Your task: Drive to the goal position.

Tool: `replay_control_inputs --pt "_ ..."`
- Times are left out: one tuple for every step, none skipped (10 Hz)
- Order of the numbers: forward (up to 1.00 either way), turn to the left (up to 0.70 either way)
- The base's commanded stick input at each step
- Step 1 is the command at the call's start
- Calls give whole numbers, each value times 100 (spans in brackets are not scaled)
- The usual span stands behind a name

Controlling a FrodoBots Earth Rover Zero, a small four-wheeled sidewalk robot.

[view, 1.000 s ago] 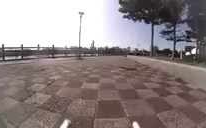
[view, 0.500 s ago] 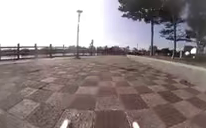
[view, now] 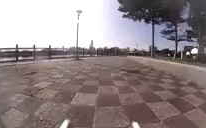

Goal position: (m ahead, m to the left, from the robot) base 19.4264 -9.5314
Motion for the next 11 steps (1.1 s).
replay_control_inputs --pt "50 0" --pt "50 8" --pt "50 18" --pt "50 19" --pt "50 14" --pt "50 15" --pt "50 15" --pt "50 14" --pt "50 13" --pt "50 13" --pt "50 12"
